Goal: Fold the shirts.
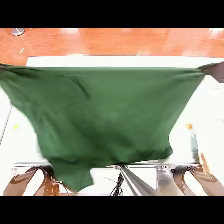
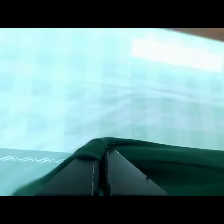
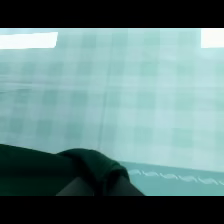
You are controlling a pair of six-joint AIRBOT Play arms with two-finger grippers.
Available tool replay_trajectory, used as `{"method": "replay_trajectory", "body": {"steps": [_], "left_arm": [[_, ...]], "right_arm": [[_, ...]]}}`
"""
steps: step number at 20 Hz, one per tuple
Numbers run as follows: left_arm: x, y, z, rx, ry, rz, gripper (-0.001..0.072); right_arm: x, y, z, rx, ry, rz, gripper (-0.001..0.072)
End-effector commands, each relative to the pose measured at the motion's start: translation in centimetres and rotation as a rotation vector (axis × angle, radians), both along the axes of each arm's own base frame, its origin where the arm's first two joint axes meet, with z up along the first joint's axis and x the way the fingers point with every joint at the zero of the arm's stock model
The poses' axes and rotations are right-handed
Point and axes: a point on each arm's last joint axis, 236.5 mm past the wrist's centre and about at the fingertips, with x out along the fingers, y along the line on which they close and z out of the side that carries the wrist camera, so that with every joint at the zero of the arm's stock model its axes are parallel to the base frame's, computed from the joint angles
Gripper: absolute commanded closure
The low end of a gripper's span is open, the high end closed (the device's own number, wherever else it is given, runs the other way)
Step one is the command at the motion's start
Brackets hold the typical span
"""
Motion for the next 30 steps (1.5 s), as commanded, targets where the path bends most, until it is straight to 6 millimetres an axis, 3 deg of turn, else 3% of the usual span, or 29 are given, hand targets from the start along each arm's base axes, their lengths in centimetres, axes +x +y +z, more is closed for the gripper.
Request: {"method": "replay_trajectory", "body": {"steps": [1,4,7,9,12,16,20,24,27,28,29,30], "left_arm": [[7.1,-0.1,-7.9,-0.096,0.101,-0.001,0.0684],[12.8,-1.4,-12.4,-0.111,0.152,-0.026,0.0684],[16.8,-3.5,-16.1,-0.117,0.199,-0.064,0.0684],[18.1,-4.6,-18.4,-0.125,0.237,-0.081,0.0684],[18.1,-5.3,-20.8,-0.192,0.312,-0.024,0.0684],[15.7,-4.9,-20.2,-0.195,0.391,-0.062,0.0683],[8.6,-5.3,-21.1,-0.179,0.630,-0.245,0.0683],[4.9,-5.8,-25.1,-0.199,0.762,-0.284,0.0683],[3.7,-6.0,-28.4,-0.224,0.818,-0.256,0.0681],[3.5,-6.0,-28.9,-0.230,0.834,-0.247,0.0602],[3.0,-6.1,-29.1,-0.240,0.860,-0.246,0.0222],[2.5,-6.1,-28.9,-0.240,0.881,-0.261,0.0006]], "right_arm": [[7.6,-0.5,-7.5,0.104,0.040,-0.029,0.0684],[13.3,-0.9,-12.4,0.177,0.121,-0.048,0.0684],[18.2,-1.3,-15.1,0.240,0.159,-0.068,0.0684],[20.3,-0.8,-15.9,0.300,0.169,-0.078,0.0684],[21.2,0.2,-17.6,0.306,0.207,-0.050,0.0685],[19.9,-0.1,-17.7,0.322,0.276,-0.016,0.0684],[16.0,-2.3,-17.5,0.344,0.413,0.043,0.0683],[10.7,-3.4,-22.1,0.229,0.631,0.095,0.0683],[9.2,-2.4,-25.5,0.254,0.689,0.077,0.0683],[9.0,-2.1,-26.5,0.258,0.698,0.059,0.0605],[8.8,-2.1,-26.7,0.269,0.712,0.040,0.0275],[8.6,-1.8,-26.3,0.275,0.716,0.054,0.0093]]}}
